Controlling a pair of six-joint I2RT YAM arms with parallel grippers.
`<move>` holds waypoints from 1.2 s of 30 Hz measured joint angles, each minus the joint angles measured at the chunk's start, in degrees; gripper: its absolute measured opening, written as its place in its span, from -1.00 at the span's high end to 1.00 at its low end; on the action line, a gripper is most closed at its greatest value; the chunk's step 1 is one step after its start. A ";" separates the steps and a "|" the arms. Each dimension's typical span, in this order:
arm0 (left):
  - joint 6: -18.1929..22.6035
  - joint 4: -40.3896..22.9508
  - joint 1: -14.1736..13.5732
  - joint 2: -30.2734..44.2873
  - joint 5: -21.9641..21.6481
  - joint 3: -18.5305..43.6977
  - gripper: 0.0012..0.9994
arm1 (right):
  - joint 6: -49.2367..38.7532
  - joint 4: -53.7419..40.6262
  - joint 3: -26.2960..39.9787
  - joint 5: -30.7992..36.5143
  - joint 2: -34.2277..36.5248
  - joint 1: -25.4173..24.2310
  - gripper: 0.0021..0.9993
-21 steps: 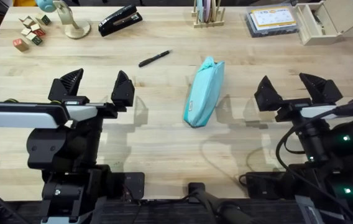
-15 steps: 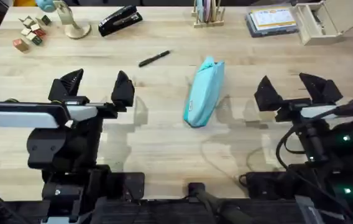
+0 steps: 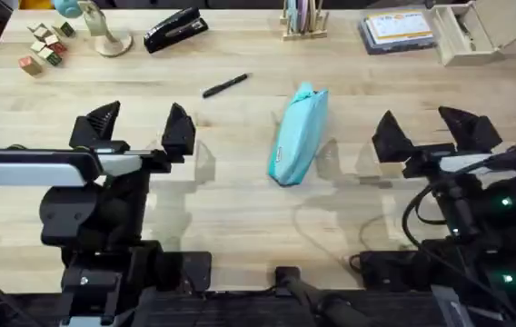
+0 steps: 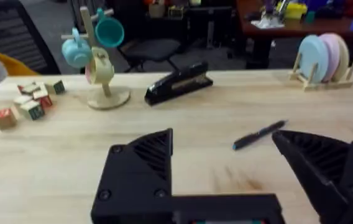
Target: Unzip the bag, pick up the pens from the table one at a time and place them inside, then zip the bag closed.
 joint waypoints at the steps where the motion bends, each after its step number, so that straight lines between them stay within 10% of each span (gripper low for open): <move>1: -0.01 -1.23 0.00 0.02 -0.14 0.10 -0.99 | -0.07 -0.02 0.00 0.00 0.00 0.00 -1.00; 7: 0.01 -14.89 0.00 2.49 -0.34 9.24 -0.99 | -0.25 -10.20 5.14 0.02 0.89 0.00 -1.00; 27: 0.01 -36.15 0.00 44.92 3.20 54.31 -0.99 | -0.97 -33.30 47.30 0.00 27.59 0.00 -1.00; 36: 0.01 -43.97 0.00 53.77 4.70 66.56 -0.99 | -1.12 -37.59 55.62 0.00 34.00 0.00 -1.00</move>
